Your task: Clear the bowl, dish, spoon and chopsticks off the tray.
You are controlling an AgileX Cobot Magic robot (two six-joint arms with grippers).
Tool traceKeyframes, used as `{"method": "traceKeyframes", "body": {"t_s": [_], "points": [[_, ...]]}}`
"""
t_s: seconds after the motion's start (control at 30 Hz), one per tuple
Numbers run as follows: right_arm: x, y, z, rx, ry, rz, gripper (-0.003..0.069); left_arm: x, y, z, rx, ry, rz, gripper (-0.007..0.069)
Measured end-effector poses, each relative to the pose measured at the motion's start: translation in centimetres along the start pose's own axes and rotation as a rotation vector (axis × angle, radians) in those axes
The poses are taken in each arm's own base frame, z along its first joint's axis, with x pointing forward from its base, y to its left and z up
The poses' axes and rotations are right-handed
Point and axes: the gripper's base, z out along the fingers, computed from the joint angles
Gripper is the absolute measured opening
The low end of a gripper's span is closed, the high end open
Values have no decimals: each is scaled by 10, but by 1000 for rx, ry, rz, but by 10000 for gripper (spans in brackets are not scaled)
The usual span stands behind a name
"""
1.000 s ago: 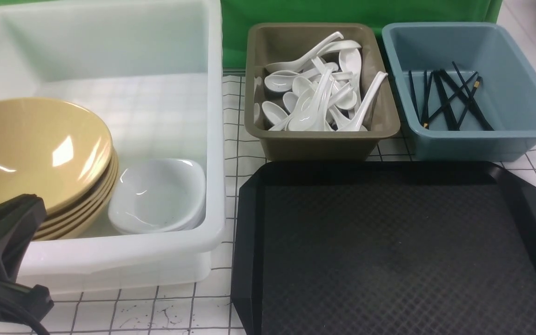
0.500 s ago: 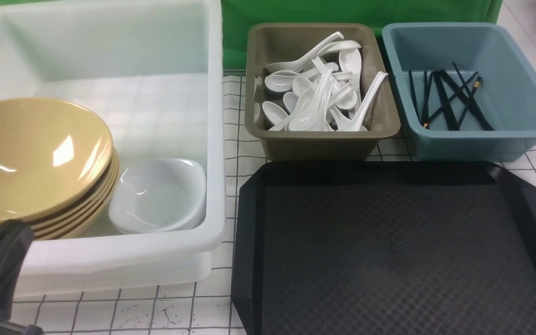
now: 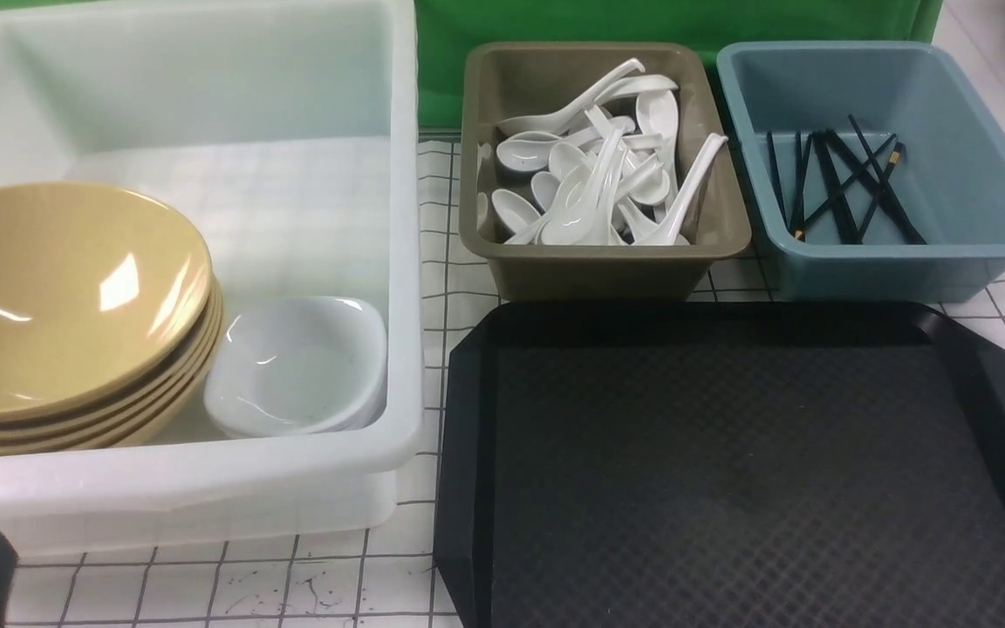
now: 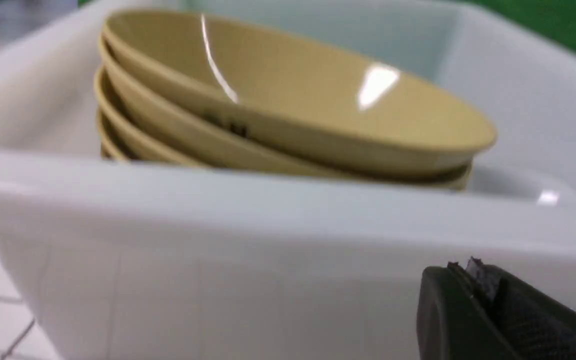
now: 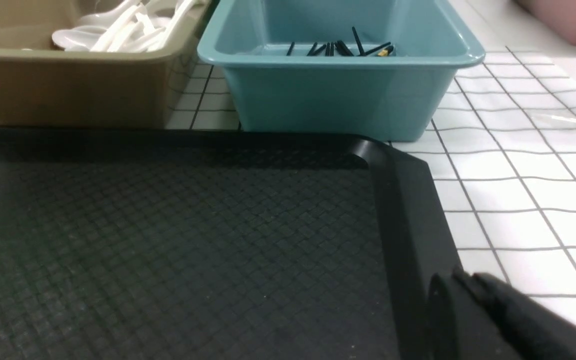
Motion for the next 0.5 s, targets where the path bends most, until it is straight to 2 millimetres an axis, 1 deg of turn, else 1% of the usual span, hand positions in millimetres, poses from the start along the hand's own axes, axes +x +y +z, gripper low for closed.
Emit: {"method": "traceKeyframes", "body": {"t_s": [0.07,0.2,0.5], "points": [[0,0,0,0,0,1,76,1,-1,0,10,9,64,-12],[0,0,0,0,0,1,76,1,-2,0,20,10,94,-12],[0,0,0,0,0,1,80,1,-2,0,22,13,60,-12]]}}
